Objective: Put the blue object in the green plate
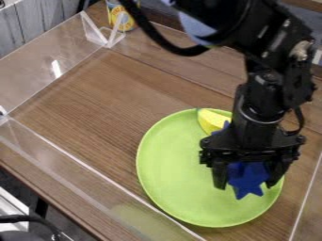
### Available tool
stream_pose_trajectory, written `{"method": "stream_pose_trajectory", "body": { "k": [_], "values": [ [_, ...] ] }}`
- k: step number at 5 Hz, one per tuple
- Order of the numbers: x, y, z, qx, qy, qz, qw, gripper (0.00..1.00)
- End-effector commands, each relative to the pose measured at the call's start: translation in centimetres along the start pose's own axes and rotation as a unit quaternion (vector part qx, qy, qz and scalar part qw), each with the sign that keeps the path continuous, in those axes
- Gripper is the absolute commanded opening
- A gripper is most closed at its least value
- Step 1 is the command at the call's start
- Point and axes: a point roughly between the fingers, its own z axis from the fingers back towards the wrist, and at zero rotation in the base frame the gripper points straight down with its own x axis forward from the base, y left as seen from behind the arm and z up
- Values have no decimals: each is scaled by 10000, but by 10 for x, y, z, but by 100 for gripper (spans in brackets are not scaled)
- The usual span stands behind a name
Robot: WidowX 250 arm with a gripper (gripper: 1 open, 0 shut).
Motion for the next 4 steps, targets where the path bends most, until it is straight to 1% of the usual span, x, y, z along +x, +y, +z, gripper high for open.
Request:
{"method": "stream_pose_trajectory", "body": {
  "k": [1, 2, 4],
  "values": [
    [5, -18, 13, -127, -118, 330, 9993, 100],
    [6, -27, 14, -91, -116, 709, 9974, 100],
    [0, -43, 25, -78, -79, 396, 9992, 100]
  ]
}}
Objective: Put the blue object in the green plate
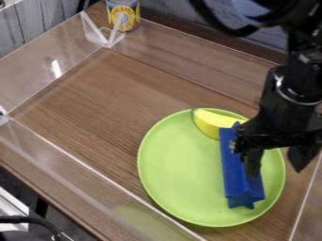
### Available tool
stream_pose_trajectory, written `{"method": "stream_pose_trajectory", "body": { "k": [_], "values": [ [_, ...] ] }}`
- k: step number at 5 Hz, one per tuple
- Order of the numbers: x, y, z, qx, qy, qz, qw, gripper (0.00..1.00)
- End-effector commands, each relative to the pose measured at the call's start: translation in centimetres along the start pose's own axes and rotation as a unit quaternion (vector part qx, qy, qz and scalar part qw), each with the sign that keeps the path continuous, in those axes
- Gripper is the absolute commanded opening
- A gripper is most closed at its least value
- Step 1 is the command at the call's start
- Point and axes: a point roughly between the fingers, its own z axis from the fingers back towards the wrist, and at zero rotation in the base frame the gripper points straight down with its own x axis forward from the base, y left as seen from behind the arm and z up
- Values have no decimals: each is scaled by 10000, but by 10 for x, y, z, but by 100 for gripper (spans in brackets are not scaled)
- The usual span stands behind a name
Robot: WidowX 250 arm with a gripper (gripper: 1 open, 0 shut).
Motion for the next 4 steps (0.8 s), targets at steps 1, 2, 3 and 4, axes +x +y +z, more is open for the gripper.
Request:
{"method": "stream_pose_trajectory", "body": {
  "k": [1, 2, 3, 4],
  "values": [
    [7, -7, 12, -182, -71, 88, 9998, 100],
    [11, -6, 12, -153, -70, 210, 9996, 100],
    [4, -8, 15, -129, -65, 277, 9995, 100],
    [-2, -9, 18, -107, -62, 341, 9993, 100]
  ]
}}
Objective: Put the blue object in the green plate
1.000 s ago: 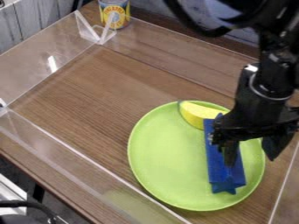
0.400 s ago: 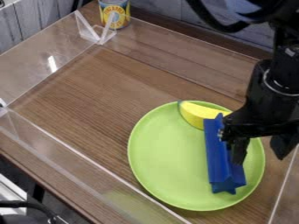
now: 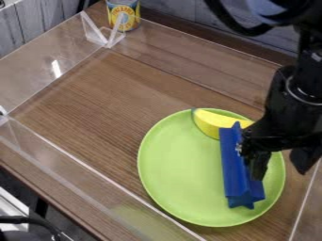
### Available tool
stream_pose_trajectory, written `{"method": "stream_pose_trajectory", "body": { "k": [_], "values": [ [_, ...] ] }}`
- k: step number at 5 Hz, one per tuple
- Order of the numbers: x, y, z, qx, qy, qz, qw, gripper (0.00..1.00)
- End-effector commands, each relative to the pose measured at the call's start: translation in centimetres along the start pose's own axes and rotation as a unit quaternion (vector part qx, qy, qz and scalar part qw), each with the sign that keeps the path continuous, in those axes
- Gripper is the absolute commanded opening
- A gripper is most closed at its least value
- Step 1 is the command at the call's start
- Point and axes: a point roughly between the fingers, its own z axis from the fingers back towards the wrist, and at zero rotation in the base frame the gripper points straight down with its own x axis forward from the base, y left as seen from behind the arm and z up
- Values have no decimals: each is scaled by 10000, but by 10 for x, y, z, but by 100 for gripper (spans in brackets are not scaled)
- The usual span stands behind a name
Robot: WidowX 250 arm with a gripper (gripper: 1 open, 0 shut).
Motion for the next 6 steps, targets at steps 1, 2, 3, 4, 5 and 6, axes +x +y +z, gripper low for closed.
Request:
{"method": "stream_pose_trajectory", "body": {
  "k": [1, 2, 3, 4, 5, 6],
  "values": [
    [-3, -4, 14, -234, -82, 263, 9993, 100],
    [-8, 0, 14, -207, -79, 507, 9985, 100],
    [-12, 0, 1, -184, -82, 598, 9980, 100],
    [-15, 1, -11, -153, -91, 687, 9975, 100],
    [-5, 8, -12, -121, -98, 1030, 9946, 100],
    [5, 16, -11, -94, -113, 1351, 9907, 100]
  ]
}}
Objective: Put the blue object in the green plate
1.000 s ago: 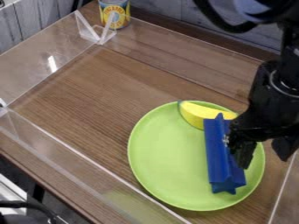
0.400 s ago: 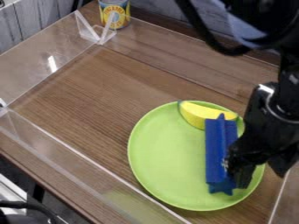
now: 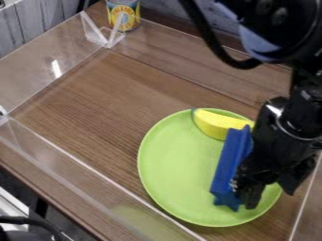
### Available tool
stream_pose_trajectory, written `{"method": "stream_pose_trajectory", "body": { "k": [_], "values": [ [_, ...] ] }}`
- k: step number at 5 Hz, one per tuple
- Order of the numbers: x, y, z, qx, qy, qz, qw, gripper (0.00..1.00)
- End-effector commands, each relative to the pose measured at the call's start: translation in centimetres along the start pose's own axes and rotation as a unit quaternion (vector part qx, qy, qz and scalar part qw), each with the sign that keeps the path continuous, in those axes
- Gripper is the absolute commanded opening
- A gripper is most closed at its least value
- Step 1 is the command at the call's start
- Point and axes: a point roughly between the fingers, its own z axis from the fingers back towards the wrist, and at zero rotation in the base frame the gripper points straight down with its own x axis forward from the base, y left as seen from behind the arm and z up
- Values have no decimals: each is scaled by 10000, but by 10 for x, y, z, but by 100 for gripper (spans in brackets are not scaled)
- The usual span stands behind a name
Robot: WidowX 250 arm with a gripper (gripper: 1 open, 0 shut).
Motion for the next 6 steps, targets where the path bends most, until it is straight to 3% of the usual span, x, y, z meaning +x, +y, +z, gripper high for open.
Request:
{"method": "stream_pose_trajectory", "body": {
  "k": [1, 3, 4, 5, 6],
  "values": [
    [9, 10, 26, -250, -32, 242, 9994, 100],
    [25, 35, 46, -215, -6, 575, 9981, 100],
    [32, 36, 54, -227, -77, 367, 9990, 100],
    [40, 31, 65, -263, -164, -75, 9995, 100],
    [49, 26, 79, -264, -247, -472, 9982, 100]
  ]
}}
